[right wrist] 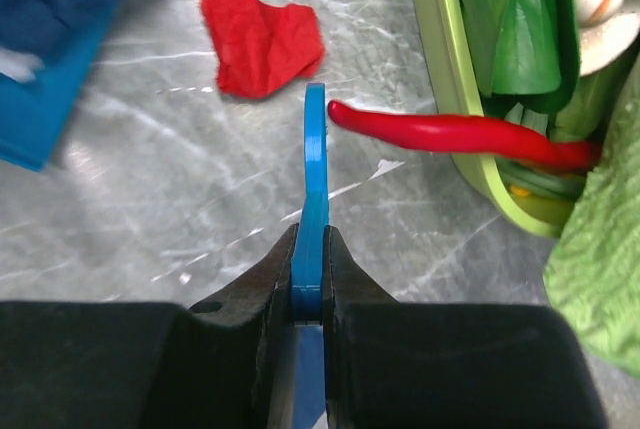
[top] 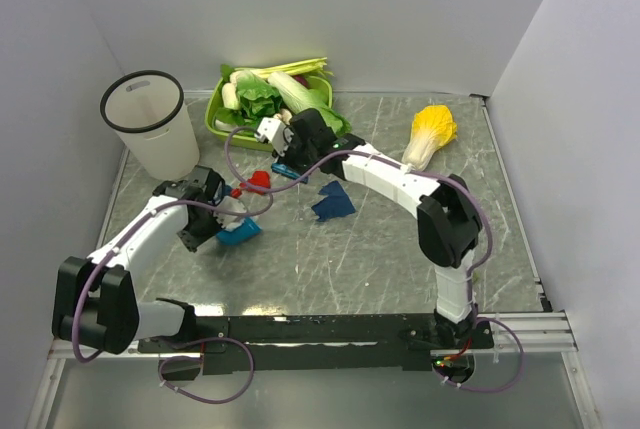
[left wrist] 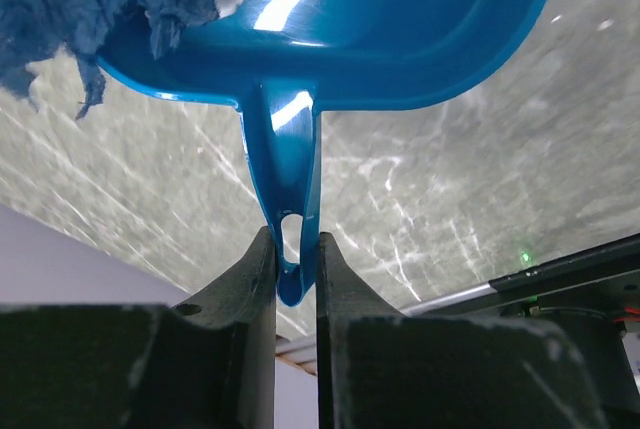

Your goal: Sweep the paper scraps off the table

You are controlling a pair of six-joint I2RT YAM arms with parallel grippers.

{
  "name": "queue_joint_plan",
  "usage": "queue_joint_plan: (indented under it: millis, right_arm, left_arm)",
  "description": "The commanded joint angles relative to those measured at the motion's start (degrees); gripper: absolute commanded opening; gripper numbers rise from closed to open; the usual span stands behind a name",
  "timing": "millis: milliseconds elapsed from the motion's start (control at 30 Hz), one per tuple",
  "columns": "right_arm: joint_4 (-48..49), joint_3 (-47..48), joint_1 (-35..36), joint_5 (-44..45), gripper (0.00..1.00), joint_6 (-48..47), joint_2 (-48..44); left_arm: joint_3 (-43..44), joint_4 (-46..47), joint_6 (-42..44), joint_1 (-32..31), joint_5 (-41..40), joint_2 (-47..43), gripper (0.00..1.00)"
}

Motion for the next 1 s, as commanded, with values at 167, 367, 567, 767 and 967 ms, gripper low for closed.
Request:
queue_joint_plan:
  millis: [167, 367, 567, 767, 967]
  right_arm:
    - [7.9, 4.9, 1.9, 6.4, 0.0, -2.2, 7.6]
    - [10.0, 4.0, 2.2, -1.9, 0.0, 1.0, 8.3]
    - [5.1, 5.0, 2.5, -15.3, 0.0, 6.4, 9.0]
    - [2.7, 3.7, 2.5, -19.6, 0.0, 10.4, 7.3]
    - [0.4, 1.8, 2.6, -19.7, 0.0, 10.4, 4.9]
  left_arm:
    - [1.5, 0.5, -0.4, 2.6, -1.4, 5.1, 0.01]
    - [4.0, 3.6, -0.1, 2.5, 0.2, 9.6, 0.01]
    - [4.4, 8.3, 0.6, 2.4, 2.3, 12.1, 0.01]
    - [3.2, 11.9, 1.8, 2.4, 5.0, 11.9, 0.09]
    - [2.0, 14.4, 2.3, 2.4, 7.9, 10.4, 0.17]
